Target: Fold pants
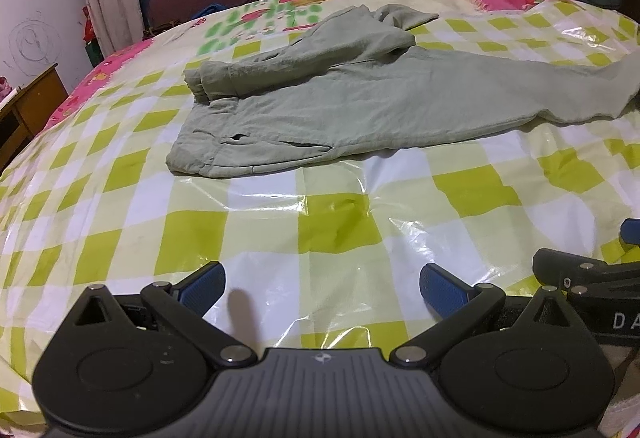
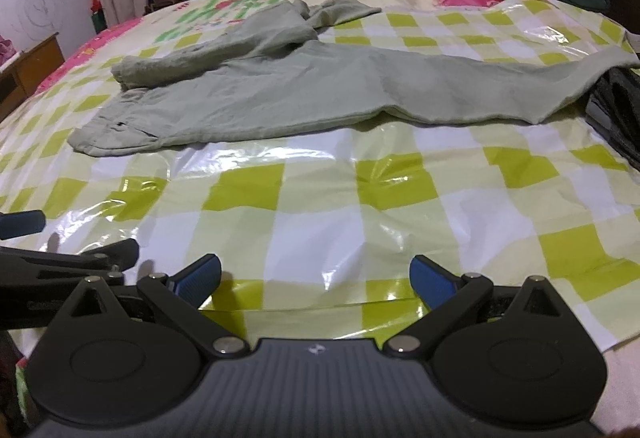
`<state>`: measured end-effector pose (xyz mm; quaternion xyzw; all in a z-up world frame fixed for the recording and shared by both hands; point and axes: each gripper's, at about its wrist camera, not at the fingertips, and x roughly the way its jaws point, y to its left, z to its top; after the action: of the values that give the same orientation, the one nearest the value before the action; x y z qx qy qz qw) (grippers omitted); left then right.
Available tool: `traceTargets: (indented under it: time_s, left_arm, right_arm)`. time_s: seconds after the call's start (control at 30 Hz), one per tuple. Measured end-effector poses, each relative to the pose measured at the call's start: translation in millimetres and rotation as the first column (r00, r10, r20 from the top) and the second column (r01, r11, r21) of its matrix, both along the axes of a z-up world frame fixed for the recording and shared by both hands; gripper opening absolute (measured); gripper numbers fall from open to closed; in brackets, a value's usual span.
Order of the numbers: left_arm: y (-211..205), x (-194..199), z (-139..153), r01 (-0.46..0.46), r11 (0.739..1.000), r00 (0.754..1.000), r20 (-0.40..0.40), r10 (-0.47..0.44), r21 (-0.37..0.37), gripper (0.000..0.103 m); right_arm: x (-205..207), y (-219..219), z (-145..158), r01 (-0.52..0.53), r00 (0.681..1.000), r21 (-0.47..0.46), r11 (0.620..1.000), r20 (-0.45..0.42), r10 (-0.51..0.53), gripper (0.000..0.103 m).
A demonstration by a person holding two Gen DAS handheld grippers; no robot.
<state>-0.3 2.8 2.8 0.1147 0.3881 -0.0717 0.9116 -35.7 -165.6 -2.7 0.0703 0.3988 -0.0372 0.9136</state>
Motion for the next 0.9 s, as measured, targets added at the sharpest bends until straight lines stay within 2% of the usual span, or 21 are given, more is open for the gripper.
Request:
traceTargets:
  time_s: [0.33, 0.9]
  left_arm:
    - [1.7, 1.4, 2.2, -0.004, 1.000, 1.000, 0.003, 0.004, -0.024, 0.103]
    - [0.8, 1.2, 0.4, 0.006, 1.000, 1.000, -0.002, -0.006, -0.008, 0.103]
  right_arm:
    - [2.9, -1.4, -3.9, 0.017, 0.999, -0.020, 1.000, -0.026, -0.018, 0.100]
    - [2.3, -2.3, -3.8, 0.012, 1.000, -0.013, 1.000, -0.027, -0.013, 0.100]
